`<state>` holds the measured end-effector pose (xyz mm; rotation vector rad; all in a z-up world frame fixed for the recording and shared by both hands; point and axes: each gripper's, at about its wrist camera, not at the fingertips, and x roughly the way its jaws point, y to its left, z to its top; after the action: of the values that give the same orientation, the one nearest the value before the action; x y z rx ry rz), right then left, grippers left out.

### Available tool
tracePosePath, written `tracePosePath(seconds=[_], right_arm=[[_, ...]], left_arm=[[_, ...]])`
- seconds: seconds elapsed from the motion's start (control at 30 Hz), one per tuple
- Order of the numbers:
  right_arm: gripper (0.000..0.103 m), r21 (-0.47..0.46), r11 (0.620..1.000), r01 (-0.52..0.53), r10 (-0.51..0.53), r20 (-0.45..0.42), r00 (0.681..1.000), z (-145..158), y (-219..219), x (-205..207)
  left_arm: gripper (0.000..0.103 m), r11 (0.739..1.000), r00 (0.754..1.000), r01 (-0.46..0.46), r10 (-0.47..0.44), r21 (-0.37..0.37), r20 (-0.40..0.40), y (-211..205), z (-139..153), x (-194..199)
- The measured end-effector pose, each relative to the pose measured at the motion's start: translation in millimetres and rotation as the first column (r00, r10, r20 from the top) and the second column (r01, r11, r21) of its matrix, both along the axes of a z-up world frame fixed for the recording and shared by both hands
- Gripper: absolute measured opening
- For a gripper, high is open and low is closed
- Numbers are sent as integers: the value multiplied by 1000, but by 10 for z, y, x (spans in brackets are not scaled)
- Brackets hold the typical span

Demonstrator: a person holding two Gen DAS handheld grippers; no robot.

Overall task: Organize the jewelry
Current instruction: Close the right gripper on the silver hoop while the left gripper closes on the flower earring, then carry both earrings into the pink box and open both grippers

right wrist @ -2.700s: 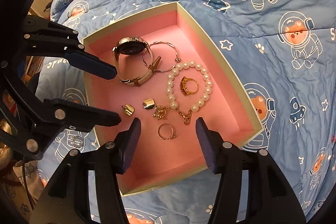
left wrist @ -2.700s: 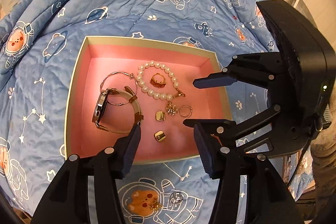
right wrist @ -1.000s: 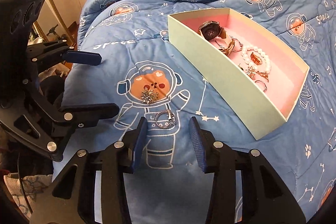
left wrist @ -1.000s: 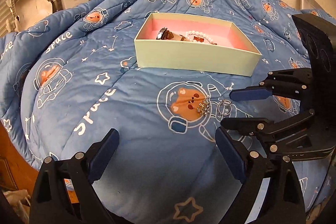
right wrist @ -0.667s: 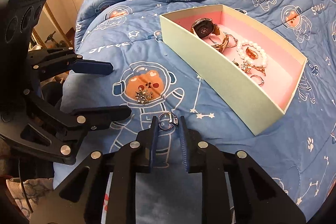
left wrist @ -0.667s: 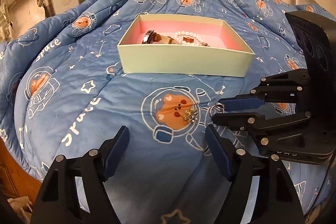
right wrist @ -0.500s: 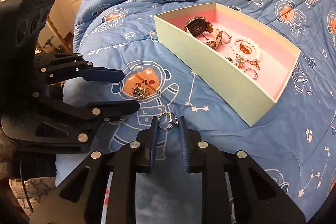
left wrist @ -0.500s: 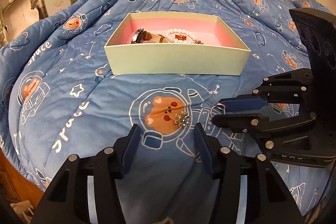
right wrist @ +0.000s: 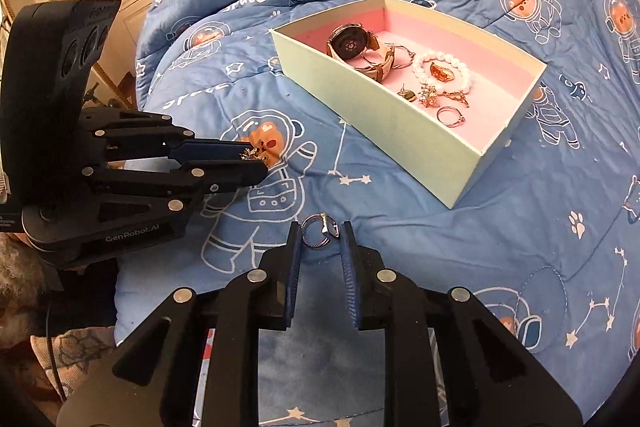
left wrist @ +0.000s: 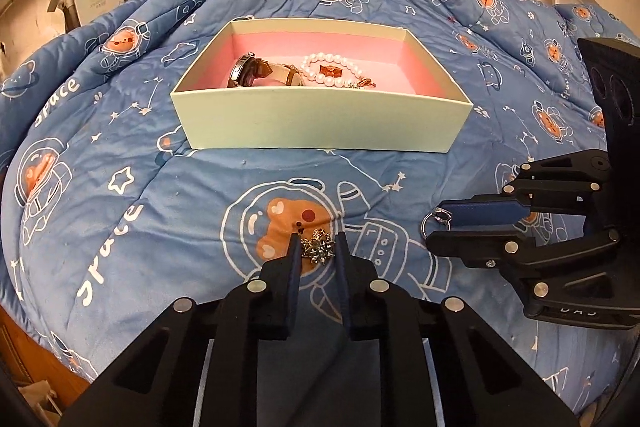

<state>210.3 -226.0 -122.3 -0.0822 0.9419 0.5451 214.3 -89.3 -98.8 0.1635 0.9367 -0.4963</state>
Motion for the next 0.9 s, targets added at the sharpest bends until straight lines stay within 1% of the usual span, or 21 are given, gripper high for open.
tracePosePath(seconds=[0.23, 0.33, 0.47, 0.53, 0.67, 0.73, 0.8, 0.87, 0.9], right_arm=[[20, 56, 998, -12, 14, -32, 999, 134, -96, 26], [20, 83, 996, -25, 28, -35, 999, 262, -153, 65], [20, 85, 995, -46, 48, -18, 999, 470, -238, 179], [20, 55, 996, -63, 63, 1, 998, 575, -264, 258], [20, -48, 993, -106, 108, 35, 994, 712, -284, 470], [20, -72, 989, -127, 129, 28, 991, 750, -307, 610], [20, -104, 987, -125, 130, 35, 991, 774, -328, 735], [20, -129, 983, -134, 138, 23, 990, 771, -327, 875], [20, -142, 981, -134, 137, 16, 990, 763, -324, 945]], left_arm=[[16, 998, 1000, 20, -21, -58, -8, -2, 148, -51], [16, 997, 999, 38, -38, -69, 6, -31, 258, -67], [16, 994, 998, 62, -61, -93, 20, -75, 451, -7], [16, 993, 998, 68, -66, -98, 20, -106, 534, 70], [16, 990, 995, 96, -95, -105, 8, -188, 678, 286], [16, 987, 992, 115, -120, -109, -36, -256, 698, 442], [16, 988, 990, 114, -121, -102, -66, -318, 696, 592], [16, 987, 986, 128, -137, -92, -98, -384, 673, 725], [16, 989, 986, 120, -129, -83, -107, -415, 662, 790]])
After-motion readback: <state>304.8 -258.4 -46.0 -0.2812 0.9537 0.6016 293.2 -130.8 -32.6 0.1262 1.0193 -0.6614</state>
